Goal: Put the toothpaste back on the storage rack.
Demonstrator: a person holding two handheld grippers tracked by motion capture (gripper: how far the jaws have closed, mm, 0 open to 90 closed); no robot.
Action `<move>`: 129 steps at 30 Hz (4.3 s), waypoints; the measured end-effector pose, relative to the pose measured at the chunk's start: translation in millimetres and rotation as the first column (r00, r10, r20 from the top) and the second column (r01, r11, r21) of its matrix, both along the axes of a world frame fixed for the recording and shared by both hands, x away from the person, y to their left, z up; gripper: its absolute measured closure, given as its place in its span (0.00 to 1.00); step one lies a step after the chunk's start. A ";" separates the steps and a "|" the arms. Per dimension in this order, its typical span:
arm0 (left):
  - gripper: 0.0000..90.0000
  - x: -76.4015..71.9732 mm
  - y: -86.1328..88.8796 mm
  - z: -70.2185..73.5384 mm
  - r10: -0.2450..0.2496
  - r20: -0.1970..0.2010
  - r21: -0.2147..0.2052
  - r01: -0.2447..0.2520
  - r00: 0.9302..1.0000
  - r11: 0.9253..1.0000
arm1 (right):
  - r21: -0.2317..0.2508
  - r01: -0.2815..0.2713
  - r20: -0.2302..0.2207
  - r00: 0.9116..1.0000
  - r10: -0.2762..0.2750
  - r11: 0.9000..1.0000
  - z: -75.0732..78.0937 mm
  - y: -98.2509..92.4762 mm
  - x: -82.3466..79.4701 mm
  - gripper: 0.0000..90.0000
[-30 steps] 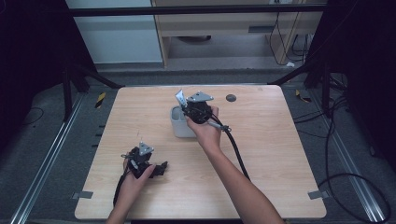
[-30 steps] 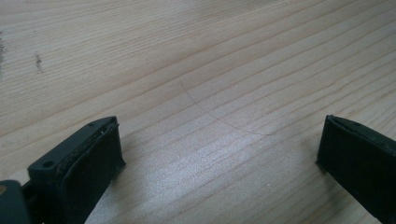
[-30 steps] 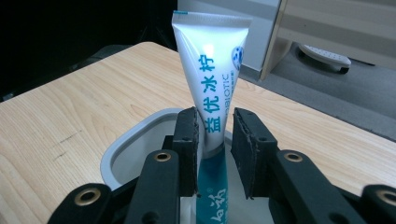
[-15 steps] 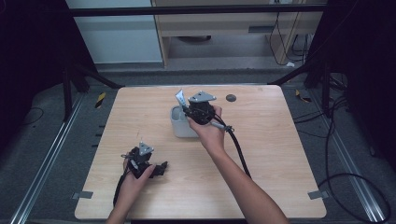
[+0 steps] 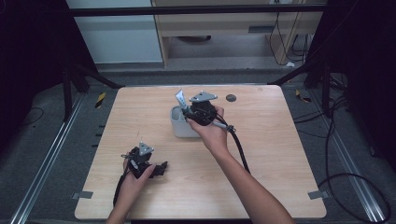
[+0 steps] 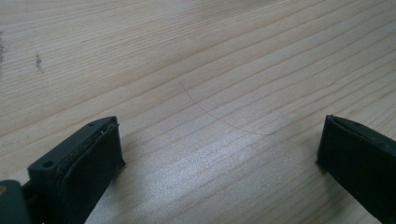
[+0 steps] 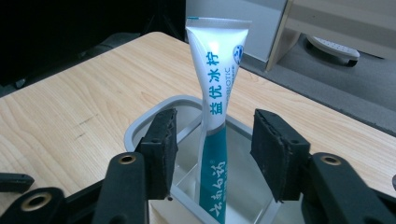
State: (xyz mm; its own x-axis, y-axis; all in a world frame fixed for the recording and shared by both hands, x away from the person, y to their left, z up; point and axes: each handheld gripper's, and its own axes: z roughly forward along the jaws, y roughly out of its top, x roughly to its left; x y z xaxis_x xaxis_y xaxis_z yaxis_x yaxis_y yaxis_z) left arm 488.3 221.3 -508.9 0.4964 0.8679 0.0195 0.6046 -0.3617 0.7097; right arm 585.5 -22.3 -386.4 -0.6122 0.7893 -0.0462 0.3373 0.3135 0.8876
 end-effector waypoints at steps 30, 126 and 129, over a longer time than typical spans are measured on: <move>0.00 0.0 0.0 0.0 0.000 0.000 0.000 0.000 1.000 1.000 | -0.054 -0.032 -0.058 0.998 0.029 0.998 9.4 -17.0 -12.6 0.20; 0.00 -0.2 -0.1 0.0 0.002 0.001 0.000 -0.002 1.000 1.000 | -0.128 0.102 -0.106 0.988 -0.116 0.987 -51.2 -170.5 -49.0 0.10; 0.00 -0.2 -0.1 0.0 0.002 0.000 0.000 -0.002 1.000 1.000 | -0.141 0.101 -0.124 0.985 -0.119 0.985 -60.3 -173.5 -51.1 0.11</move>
State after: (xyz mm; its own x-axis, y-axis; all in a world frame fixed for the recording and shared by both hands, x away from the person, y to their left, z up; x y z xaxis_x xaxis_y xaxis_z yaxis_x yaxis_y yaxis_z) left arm 488.0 221.2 -508.9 0.4944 0.8690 0.0198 0.6051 -0.3604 0.7099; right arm 534.3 -195.7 -446.7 -0.5299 0.8441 -0.0813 0.4869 0.3814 0.7858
